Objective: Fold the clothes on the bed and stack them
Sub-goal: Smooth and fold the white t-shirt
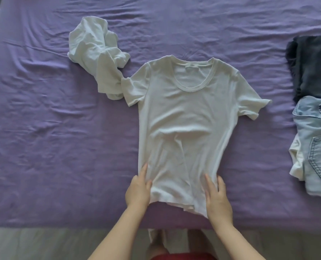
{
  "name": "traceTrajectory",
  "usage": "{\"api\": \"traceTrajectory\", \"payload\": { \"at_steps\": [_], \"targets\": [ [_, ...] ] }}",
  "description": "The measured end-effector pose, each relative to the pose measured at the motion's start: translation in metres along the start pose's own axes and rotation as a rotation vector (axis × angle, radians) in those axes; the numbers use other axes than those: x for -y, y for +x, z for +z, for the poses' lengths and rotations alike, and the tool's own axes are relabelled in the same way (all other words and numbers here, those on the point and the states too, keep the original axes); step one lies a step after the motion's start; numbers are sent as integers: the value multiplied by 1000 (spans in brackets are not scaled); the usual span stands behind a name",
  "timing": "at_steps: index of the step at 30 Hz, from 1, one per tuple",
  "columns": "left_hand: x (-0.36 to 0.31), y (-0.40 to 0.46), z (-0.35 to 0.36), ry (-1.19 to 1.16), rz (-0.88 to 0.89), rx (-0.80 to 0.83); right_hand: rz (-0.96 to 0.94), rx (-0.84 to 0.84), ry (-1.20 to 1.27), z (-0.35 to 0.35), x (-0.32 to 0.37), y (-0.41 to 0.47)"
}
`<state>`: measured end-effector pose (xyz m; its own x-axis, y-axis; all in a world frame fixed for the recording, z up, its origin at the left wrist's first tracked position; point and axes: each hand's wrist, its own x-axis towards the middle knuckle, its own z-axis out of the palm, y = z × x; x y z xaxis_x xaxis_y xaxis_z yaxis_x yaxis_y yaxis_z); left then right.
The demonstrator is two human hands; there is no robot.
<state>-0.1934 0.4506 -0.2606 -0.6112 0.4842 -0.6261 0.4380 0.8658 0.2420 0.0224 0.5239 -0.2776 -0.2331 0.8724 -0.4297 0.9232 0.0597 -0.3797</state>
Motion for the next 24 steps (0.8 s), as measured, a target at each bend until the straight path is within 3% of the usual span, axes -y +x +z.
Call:
{"api": "traceTrajectory", "payload": {
  "at_steps": [6, 8, 13, 16, 19, 21, 24],
  "targets": [
    [34, 5, -16, 28, 87, -36, 140, -92, 5, -6, -10, -13],
    [44, 10, -23, 51, 94, -43, 129, -131, -100, -3, -8, -19],
    [71, 2, -21, 66, 137, -39, -178, -268, -379, 28, 13, -32],
    [88, -3, -17, 62, 187, -14, -347, -152, -377, 51, 37, -44],
    [103, -9, -22, 141, 208, 22, -365, -71, -341, 63, 52, -62],
    [107, -15, -22, 233, 281, -137, -336, -119, -296, 63, 51, -68],
    [98, -18, -14, 340, 533, -349, -315, -184, -227, 60, 49, -65]
  ]
}}
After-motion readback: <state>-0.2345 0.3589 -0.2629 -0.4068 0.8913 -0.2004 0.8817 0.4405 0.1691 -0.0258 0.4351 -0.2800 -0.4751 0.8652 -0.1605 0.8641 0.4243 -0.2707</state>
